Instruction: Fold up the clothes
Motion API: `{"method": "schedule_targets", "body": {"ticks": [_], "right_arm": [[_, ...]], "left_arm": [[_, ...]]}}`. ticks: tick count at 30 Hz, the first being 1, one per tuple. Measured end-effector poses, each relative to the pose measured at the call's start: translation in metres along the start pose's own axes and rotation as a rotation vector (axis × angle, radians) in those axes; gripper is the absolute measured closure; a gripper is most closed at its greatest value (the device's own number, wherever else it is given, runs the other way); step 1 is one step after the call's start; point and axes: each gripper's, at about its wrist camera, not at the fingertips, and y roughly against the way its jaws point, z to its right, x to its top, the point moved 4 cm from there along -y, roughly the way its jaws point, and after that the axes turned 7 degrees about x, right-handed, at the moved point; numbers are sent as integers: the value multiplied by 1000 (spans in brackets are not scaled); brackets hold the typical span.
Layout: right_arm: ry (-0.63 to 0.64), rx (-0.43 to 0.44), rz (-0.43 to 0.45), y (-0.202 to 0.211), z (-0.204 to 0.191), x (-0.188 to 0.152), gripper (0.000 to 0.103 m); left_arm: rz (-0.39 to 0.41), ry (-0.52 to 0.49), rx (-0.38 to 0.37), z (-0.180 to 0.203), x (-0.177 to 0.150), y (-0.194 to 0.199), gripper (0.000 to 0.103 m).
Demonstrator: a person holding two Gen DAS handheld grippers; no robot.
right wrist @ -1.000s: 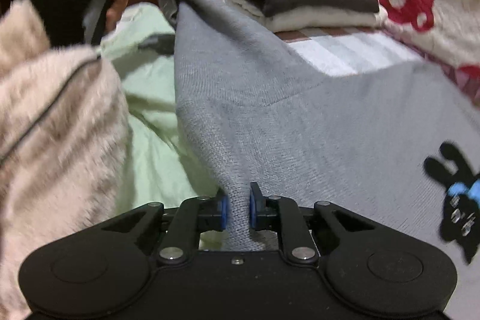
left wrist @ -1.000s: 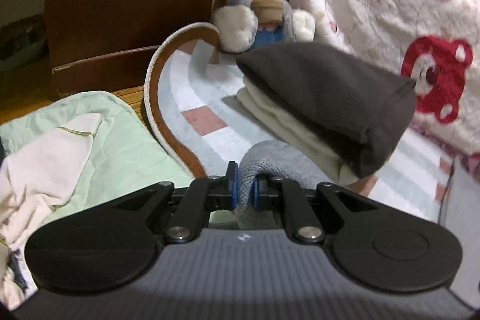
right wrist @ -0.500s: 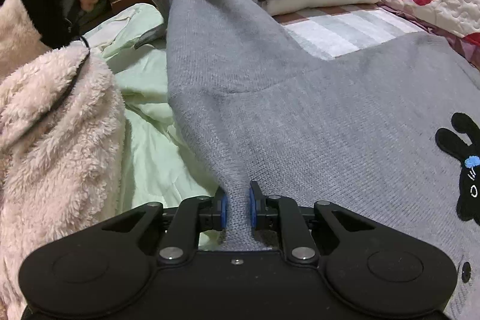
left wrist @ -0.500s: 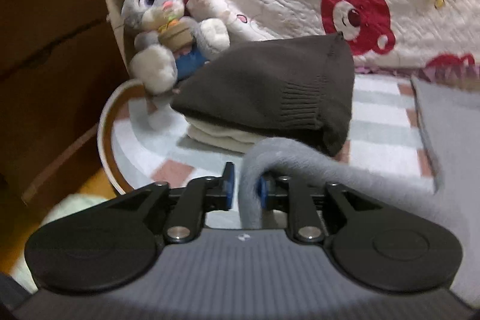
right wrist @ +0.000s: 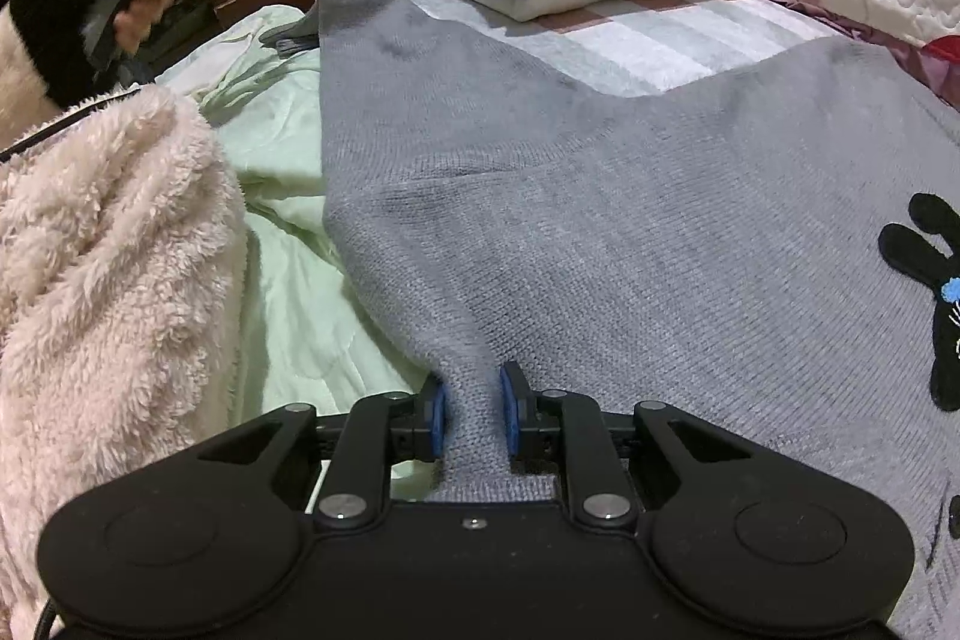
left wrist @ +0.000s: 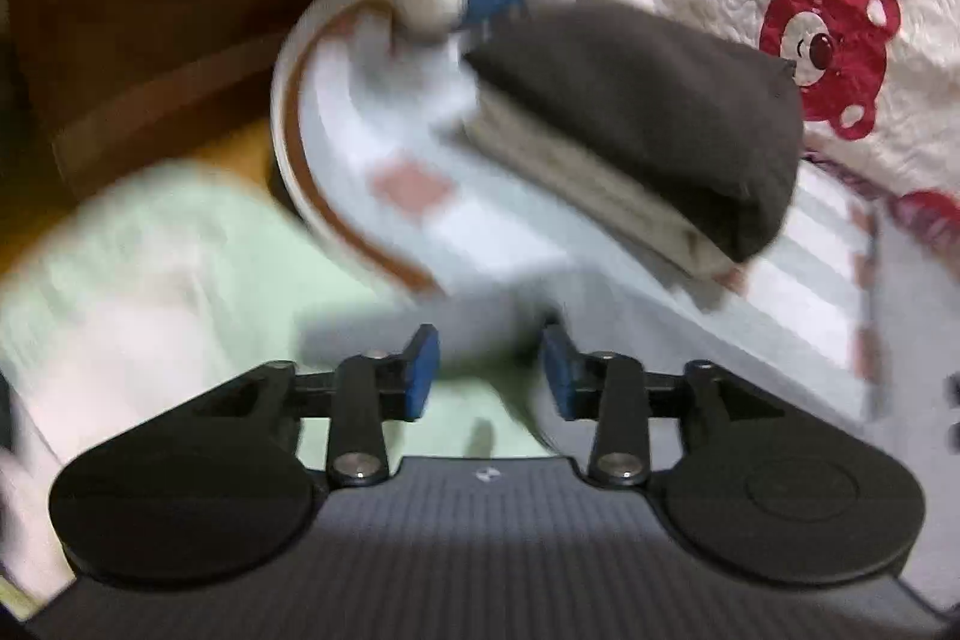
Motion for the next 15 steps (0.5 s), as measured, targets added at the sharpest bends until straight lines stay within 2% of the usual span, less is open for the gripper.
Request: {"method": "schedule_targets", "body": {"ticks": [2,5,7,11,12,14,15], "right_arm": [[0,1,2,0,-1,-1,78],[-3,6,10,0,-3,-3,77],[-6,9,16,1,-3,-4,77],[-10,15,27,2,-5,-8,75],[-11,16,30,2,-6,-8,75],[-14,19,35,3,-6,-10,75],[-15,21,38,3,-7,-11,75]], "left_arm": [[-41,66,-50,-1,-8,-11,56],[-11,134,-72,2,-15,-29,45],[2,135,-75,8,-13,-44,40],[11,84,-55,23,-8,-75,39],[7,65,-47,27,-7,-81,42],[-1,17,-39,36,-4,-91,90],[17,2,-24,38,-1,-88,99]]}}
